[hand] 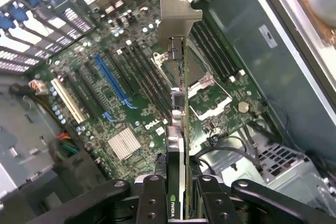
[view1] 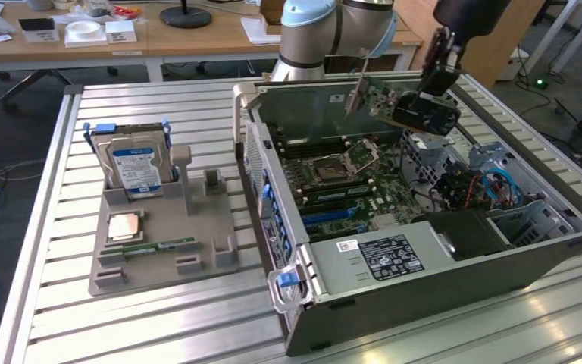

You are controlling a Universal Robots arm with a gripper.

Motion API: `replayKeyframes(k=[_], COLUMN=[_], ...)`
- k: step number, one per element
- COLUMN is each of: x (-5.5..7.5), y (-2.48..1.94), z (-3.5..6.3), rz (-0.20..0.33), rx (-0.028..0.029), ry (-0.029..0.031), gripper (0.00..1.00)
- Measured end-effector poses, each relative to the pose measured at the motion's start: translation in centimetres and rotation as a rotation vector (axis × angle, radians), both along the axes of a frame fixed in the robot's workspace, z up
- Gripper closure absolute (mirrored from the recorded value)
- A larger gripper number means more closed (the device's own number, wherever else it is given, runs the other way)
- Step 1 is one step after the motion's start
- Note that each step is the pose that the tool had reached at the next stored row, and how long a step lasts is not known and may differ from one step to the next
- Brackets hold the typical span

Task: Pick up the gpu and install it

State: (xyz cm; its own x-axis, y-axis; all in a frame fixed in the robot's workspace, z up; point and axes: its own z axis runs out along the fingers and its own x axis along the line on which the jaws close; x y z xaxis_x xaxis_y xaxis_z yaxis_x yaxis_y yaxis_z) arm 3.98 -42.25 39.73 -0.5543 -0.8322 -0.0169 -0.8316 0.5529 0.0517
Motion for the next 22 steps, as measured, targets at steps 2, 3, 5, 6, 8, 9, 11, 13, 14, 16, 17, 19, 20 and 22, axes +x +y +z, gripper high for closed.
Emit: replayKeyframes(k=[2, 3, 5, 6, 8, 9, 11, 13, 14, 16, 17, 19, 20, 22], x=[0.0, 0.0, 0.0, 0.0, 0.0, 0.0, 0.0, 0.0, 0.0, 0.0, 0.0, 0.0, 0.0, 0.0], y=[0.0, 0.0, 0.0, 0.0, 0.0, 0.0, 0.0, 0.0, 0.0, 0.0, 0.0, 0.0, 0.0, 0.0], z=[-0.03, -0.05, -0.08, -0.1, -0.13, -0.15, -0.17, -0.19, -0.19, -0.2, -0.2, -0.21, -0.21, -0.21], rz=[0.034, 0.05, 0.085, 0.102, 0.136, 0.153, 0.187, 0.217, 0.232, 0.261, 0.276, 0.306, 0.321, 0.35], rx=[0.0, 0.0, -0.0001, 0.0, -0.0001, -0.0001, -0.0001, -0.0001, -0.0001, -0.0001, -0.0001, -0.0001, -0.0001, -0.0001], ry=[0.0, 0.0, 0.0, -0.0001, 0.0, 0.0, 0.0, 0.0, 0.0, 0.0, 0.0, 0.0, 0.0, 0.0], gripper=[0.73, 0.73, 0.73, 0.73, 0.73, 0.73, 0.73, 0.73, 0.73, 0.73, 0.73, 0.73, 0.73, 0.73])
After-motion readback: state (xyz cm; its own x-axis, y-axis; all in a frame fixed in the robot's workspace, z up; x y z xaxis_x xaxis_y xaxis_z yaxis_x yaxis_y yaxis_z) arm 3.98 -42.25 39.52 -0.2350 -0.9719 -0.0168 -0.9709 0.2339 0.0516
